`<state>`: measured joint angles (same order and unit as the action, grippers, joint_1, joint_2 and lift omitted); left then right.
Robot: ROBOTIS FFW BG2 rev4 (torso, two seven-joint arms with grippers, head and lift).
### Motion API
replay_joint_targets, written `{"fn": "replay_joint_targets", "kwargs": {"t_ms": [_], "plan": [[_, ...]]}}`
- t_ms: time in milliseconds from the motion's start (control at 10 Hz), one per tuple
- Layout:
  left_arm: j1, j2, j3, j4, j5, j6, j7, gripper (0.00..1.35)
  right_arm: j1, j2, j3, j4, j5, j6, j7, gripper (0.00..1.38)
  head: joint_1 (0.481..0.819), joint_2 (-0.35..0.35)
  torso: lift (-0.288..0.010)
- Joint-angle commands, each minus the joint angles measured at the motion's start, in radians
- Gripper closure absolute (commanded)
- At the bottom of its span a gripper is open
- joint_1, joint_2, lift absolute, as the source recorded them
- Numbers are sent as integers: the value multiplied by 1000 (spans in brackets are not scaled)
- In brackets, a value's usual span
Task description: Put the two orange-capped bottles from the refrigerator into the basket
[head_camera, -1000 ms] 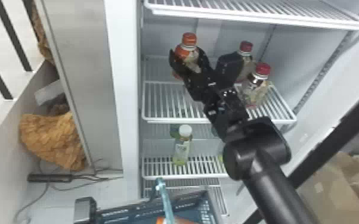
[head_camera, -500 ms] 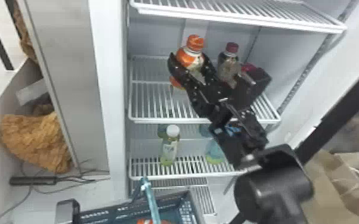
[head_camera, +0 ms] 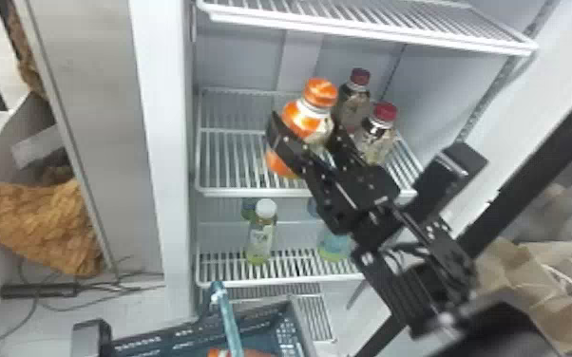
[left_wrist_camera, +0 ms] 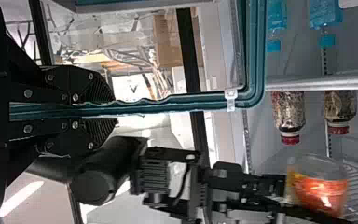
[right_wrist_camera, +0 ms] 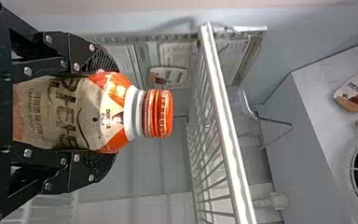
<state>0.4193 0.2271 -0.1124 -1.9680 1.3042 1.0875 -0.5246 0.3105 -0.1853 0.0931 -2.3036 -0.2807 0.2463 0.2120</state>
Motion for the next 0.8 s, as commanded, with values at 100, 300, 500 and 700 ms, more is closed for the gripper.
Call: {"fn": "replay_joint_targets", "kwargs": {"t_ms": [100,300,500,700], "plan": [[5,-3,7,-2,0,-3,-2,1210,173,1,-33,-208,-2,122,15,871,695,-252,-40],[8,-3,9,-4,0,-3,-2,1210,276,7,-65,-304,-6,227,52,871,695,-261,-40],[18,-5,17,-9,0,-5,-2,1210,342,26,-109,-356,1,328,95,871,695,-266,-40],[18,-3,17,-11,0,-5,-3,1210,362,29,-141,-390,21,483,147,871,695,-283,-40]]}}
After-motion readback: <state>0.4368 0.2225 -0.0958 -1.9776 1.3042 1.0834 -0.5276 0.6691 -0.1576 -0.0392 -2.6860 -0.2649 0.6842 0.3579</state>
